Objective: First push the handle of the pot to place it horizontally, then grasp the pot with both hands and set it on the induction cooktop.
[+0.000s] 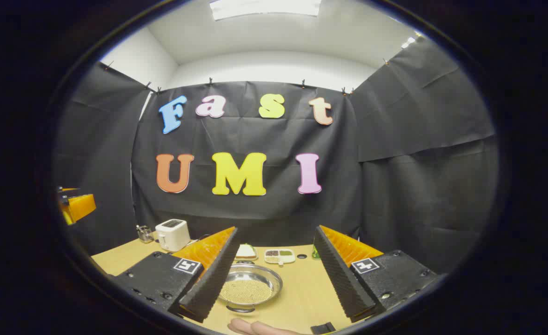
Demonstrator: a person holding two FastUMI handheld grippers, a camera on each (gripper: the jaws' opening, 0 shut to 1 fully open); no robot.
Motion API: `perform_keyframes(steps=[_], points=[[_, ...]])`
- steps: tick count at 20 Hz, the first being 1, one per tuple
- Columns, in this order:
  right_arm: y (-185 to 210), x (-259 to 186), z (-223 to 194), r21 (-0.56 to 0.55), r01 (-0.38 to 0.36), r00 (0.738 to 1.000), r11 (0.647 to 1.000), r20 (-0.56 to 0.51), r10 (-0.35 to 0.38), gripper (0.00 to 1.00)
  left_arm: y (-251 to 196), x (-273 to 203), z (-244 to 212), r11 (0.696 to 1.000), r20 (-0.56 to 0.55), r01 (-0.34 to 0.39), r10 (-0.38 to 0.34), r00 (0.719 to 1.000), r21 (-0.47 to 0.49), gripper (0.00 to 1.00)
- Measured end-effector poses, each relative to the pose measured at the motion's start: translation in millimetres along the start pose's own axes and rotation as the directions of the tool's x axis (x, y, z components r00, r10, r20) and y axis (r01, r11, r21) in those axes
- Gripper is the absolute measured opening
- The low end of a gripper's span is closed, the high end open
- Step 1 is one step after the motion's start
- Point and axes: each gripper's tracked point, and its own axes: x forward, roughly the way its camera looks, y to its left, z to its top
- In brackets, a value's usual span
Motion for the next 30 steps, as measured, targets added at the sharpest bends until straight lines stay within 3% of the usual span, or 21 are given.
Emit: perform_keyframes(steps=[6,7,12,13,14,17,18,19,20,21,22,23,26,27,28,29,30], points=[[-4,4,-1,-0.007,-0.009,1.000,1.000,0.009,0.009,1.00,8,1,1,1.000,0.025,-0.020,0.019,1.000,0.013,0.95],[-3,4,1,-0.011,-0.015,1.000,1.000,0.015,0.015,1.00,7,1,0,1.000,0.023,-0.016,0.016,1.000,0.009,0.86],[-5,3,-3,-0.025,-0.027,0.999,0.999,0.018,0.027,1.00,9,-1,-1,1.000,0.031,-0.017,0.017,0.999,0.002,0.85],[-6,4,-2,-0.024,-0.025,1.000,0.999,0.014,0.025,0.99,10,-2,-1,1.000,0.032,-0.020,0.020,0.999,0.002,0.95],[-7,5,-2,-0.026,-0.029,0.999,0.999,0.017,0.029,1.00,11,-2,-1,1.000,0.033,-0.022,0.022,0.999,0.001,0.86],[-6,15,0,-0.042,-0.035,0.999,0.998,0.028,0.036,1.00,13,-4,-2,1.000,0.033,-0.024,0.024,0.999,-0.001,0.86],[-5,20,-5,-0.044,-0.038,0.999,0.998,0.018,0.038,1.00,13,-4,-1,1.000,0.035,-0.023,0.023,0.999,-0.001,0.95],[-3,25,-9,-0.043,-0.044,0.999,0.998,-0.001,0.044,0.99,14,-4,0,1.000,0.039,-0.025,0.025,0.999,-0.001,0.86],[1,30,-14,-0.042,-0.052,0.998,0.998,-0.020,0.051,0.98,17,-4,-1,1.000,0.040,-0.028,0.028,0.999,-0.003,0.85],[3,36,-18,-0.034,-0.057,0.998,0.998,-0.043,0.055,0.93,18,-4,0,1.000,0.041,-0.028,0.028,0.999,-0.005,0.95],[5,40,-25,-0.020,-0.060,0.996,0.998,-0.070,0.058,0.87,19,-4,0,1.000,0.045,-0.030,0.030,0.999,-0.008,0.95],[9,44,-31,-0.001,-0.066,0.993,0.998,-0.096,0.065,0.79,19,-5,0,0.999,0.044,-0.033,0.033,0.999,-0.009,0.95],[20,59,-52,0.049,-0.086,0.981,0.995,-0.172,0.093,0.67,23,-3,-5,0.999,0.040,-0.044,0.044,0.998,-0.003,0.95],[23,63,-62,0.062,-0.090,0.974,0.994,-0.204,0.101,0.60,24,-3,-7,0.999,0.036,-0.049,0.049,0.998,-0.001,0.86],[25,67,-72,0.069,-0.088,0.967,0.994,-0.233,0.102,0.57,24,-4,-10,0.999,0.032,-0.050,0.050,0.998,0.003,0.95],[27,71,-79,0.075,-0.086,0.961,0.994,-0.257,0.103,0.54,23,-4,-12,0.999,0.030,-0.047,0.047,0.998,0.008,0.95],[32,74,-88,0.075,-0.093,0.953,0.993,-0.281,0.110,0.48,22,-2,-13,0.999,0.028,-0.045,0.045,0.999,0.012,0.86]])
